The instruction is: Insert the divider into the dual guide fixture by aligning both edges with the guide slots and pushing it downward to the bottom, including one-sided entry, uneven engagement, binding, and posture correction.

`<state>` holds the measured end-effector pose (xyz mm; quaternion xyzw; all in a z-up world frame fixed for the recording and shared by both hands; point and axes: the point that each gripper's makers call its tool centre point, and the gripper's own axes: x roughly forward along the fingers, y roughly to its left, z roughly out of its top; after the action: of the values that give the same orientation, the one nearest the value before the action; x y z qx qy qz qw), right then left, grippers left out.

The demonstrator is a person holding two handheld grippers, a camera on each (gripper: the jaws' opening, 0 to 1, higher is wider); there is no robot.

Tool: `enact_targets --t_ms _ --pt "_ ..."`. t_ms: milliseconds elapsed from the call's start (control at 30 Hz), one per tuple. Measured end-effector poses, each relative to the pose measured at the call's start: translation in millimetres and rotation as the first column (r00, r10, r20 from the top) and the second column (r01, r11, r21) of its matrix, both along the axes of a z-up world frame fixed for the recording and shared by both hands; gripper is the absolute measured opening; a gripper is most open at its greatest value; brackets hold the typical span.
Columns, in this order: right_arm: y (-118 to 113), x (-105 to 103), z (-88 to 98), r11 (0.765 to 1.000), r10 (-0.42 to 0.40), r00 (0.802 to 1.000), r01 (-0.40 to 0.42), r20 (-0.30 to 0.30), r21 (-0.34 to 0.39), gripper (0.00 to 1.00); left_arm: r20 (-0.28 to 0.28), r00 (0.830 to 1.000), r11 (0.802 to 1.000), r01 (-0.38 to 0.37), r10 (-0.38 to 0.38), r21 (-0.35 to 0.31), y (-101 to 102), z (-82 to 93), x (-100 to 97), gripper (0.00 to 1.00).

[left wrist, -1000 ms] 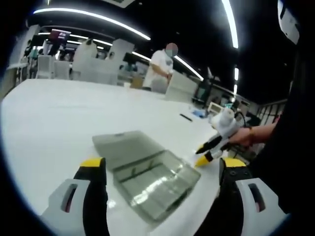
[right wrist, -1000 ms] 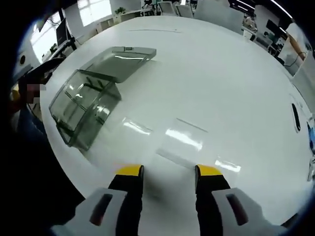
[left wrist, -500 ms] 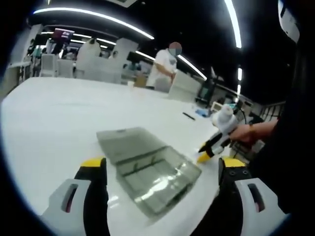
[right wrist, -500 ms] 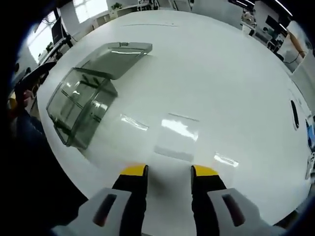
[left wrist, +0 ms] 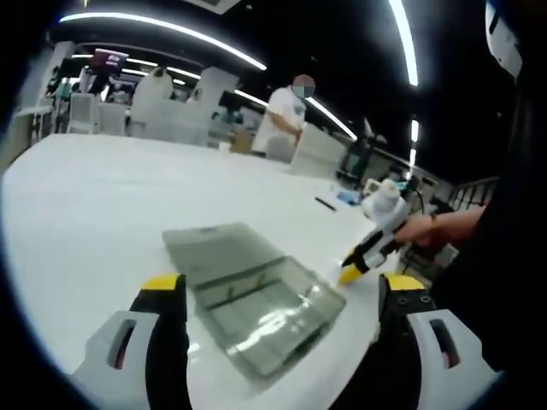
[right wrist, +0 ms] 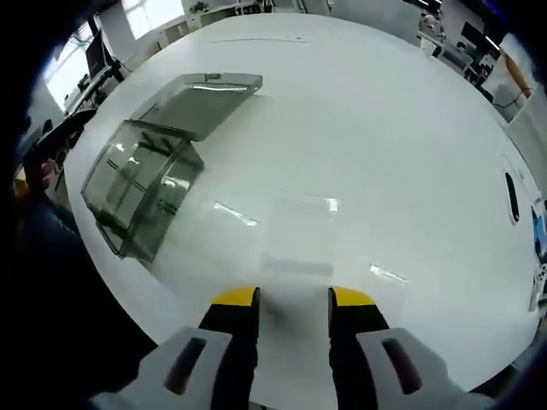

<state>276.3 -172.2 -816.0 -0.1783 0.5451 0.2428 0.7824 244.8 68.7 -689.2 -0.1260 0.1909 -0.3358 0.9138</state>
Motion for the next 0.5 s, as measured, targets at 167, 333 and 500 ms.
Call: enact_targets --t_ms 167,333,500 --pt "5.0 1.8 6.4 0.999 0.010 0.999 -0.011 0.044 0.035 0.27 0.002 1.000 1.000 0.010 -0.010 -0.020 -5.3 -1.4 0.6 0.90" --pt "10.2 5.1 14.1 0.997 0.040 0.991 -0.048 0.126 0.059 0.27 -0.023 0.999 0.999 0.042 -0.042 -0.018 -11.6 -6.9 -1.2 0.89" --pt "12.0 -2.0 23.4 0.996 0.030 0.989 -0.042 0.147 0.077 0.27 -0.037 0.998 0.998 0.052 -0.053 -0.020 -16.0 -7.8 -1.1 0.89"
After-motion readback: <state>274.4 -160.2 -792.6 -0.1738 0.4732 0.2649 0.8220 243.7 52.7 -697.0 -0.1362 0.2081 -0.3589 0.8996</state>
